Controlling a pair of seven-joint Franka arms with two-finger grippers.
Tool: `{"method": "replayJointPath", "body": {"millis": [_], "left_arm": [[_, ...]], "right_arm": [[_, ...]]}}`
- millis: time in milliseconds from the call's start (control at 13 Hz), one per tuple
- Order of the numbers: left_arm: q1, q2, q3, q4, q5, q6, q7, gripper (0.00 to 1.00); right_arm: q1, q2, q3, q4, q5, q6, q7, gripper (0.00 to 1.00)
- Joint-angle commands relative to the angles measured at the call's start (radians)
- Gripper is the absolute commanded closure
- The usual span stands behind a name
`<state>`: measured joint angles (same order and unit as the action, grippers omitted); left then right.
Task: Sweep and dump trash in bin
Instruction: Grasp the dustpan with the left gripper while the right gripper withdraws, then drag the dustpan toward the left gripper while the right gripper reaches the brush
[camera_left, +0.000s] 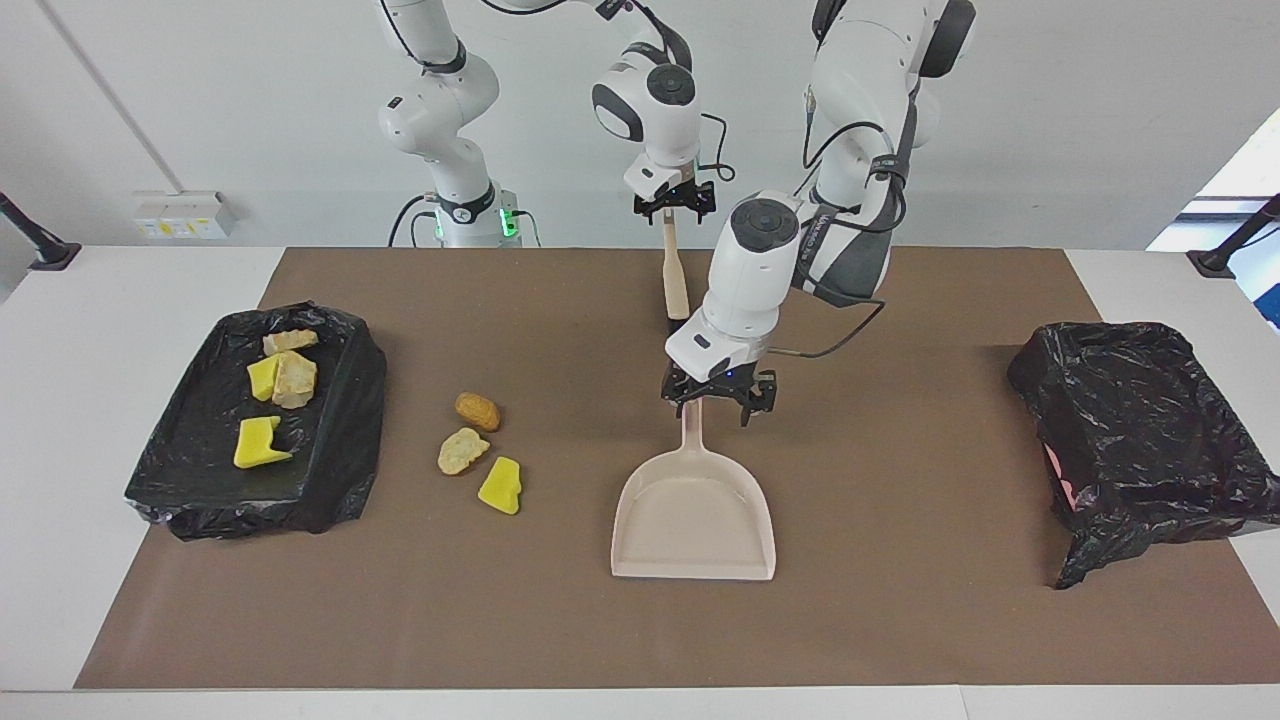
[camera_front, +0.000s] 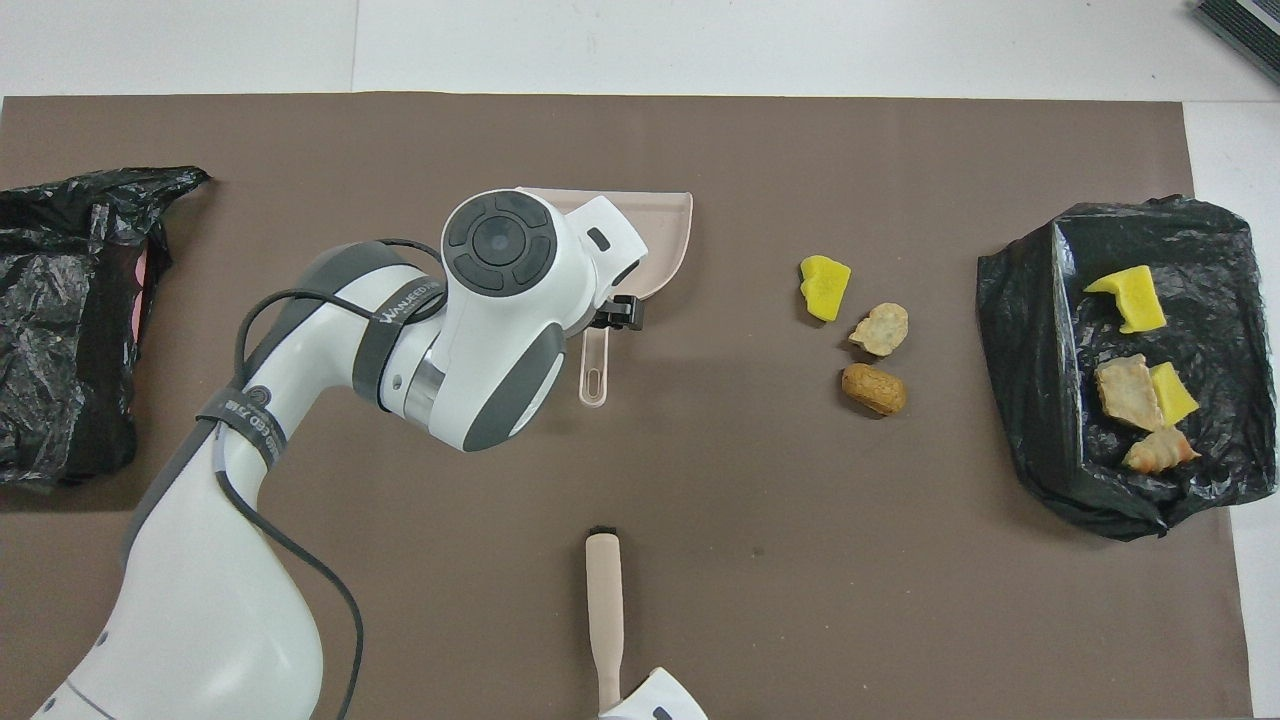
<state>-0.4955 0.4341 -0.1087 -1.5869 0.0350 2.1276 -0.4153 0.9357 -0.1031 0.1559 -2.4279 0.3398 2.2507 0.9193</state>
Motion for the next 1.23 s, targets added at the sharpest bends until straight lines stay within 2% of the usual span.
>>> {"method": "replayJointPath", "body": {"millis": [0,77,230,307,383,460,537,613,690,843,997,1150], "left_arm": [[-0.041,0.025,0.015,-0.010,0.039,0.031,-0.036,0.00],[-0.040,0.025,0.015,-0.019,0.040,0.031,-0.036,0.00],[-0.041,0.034,0.015,-0.039,0.040,0.041,-0.037,0.09],[-0.038,0.034,0.015,-0.050,0.040,0.043,-0.036,0.17],[-0.037,0.032,0.015,-0.054,0.040,0.043,-0.034,0.29],[-0.031,0.032,0.015,-0.050,0.040,0.041,-0.033,0.50],[-0.028,0.034,0.015,-0.045,0.040,0.043,-0.031,0.64],[-0.028,0.032,0.015,-0.045,0.040,0.035,-0.027,0.77],[-0.028,0.031,0.015,-0.042,0.043,0.034,-0.025,0.87],[-0.023,0.017,0.021,-0.039,0.057,0.025,0.025,0.97],[-0.021,-0.012,0.029,-0.045,0.062,-0.007,0.126,0.98],[0.014,-0.047,0.032,-0.053,0.065,-0.070,0.307,0.99]], "right_arm": [[0.000,-0.029,-0.006,-0.052,0.024,0.036,-0.003,0.00],[0.000,-0.027,-0.004,-0.053,0.024,0.039,-0.002,0.00],[0.000,-0.027,-0.006,-0.054,0.024,0.046,-0.002,0.00],[0.000,-0.027,-0.006,-0.056,0.024,0.046,-0.002,0.12],[0.000,-0.027,-0.006,-0.056,0.024,0.046,-0.002,0.44],[0.000,-0.027,-0.006,-0.056,0.024,0.044,-0.002,0.75],[0.000,-0.027,-0.006,-0.054,0.021,0.044,-0.002,0.94],[0.000,-0.026,-0.006,-0.056,0.015,0.044,-0.002,1.00],[0.000,-0.026,-0.006,-0.054,0.011,0.044,-0.002,1.00],[0.000,-0.023,-0.006,-0.053,0.007,0.041,-0.003,1.00],[0.000,-0.020,-0.006,-0.048,0.005,0.038,-0.002,1.00],[-0.002,-0.021,-0.007,-0.037,0.005,0.030,0.007,1.00]]}}
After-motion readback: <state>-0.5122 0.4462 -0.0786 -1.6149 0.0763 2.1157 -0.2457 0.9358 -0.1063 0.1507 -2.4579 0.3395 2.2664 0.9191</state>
